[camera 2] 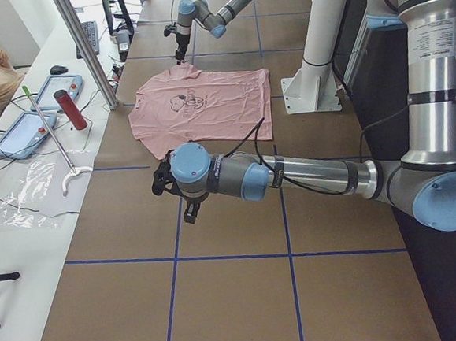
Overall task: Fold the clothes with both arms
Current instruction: 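Move the right gripper to the sleeve edge of the pink T-shirt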
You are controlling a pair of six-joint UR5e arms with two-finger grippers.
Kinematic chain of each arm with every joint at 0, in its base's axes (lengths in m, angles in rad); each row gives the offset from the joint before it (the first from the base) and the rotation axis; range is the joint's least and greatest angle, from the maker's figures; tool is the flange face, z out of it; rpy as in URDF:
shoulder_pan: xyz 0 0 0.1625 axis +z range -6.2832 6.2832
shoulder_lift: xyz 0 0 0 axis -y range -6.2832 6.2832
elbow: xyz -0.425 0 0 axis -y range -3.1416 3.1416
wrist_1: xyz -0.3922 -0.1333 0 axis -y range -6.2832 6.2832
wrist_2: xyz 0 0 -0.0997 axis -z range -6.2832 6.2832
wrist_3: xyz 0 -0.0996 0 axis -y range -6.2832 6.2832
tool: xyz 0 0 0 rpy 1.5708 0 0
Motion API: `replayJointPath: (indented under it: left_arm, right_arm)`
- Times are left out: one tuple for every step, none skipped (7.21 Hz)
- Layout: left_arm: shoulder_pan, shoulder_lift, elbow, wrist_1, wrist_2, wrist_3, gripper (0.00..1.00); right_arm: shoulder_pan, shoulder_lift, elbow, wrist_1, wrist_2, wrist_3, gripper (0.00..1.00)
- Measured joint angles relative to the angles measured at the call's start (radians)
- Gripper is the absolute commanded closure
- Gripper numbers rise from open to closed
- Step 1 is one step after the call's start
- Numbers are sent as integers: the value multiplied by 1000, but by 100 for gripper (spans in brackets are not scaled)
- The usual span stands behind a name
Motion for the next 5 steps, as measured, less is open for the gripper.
replayJointPath:
  left_arm:
    - [0,0,0,0,0,0,0]
    - [0,0,0,0,0,-1,0]
    - [0,0,-5,0,0,-11,0]
    - [0,0,-15,0,0,-33,0]
    - [0,0,-23,0,0,-47,0]
  right_arm:
    - [0,-4,4,0,0,3,34]
    - [1,-9,7,0,-1,4,36]
    - [1,-13,8,1,-2,5,39]
    - [1,-18,8,1,-4,7,45]
    - [0,-21,8,1,-4,8,95]
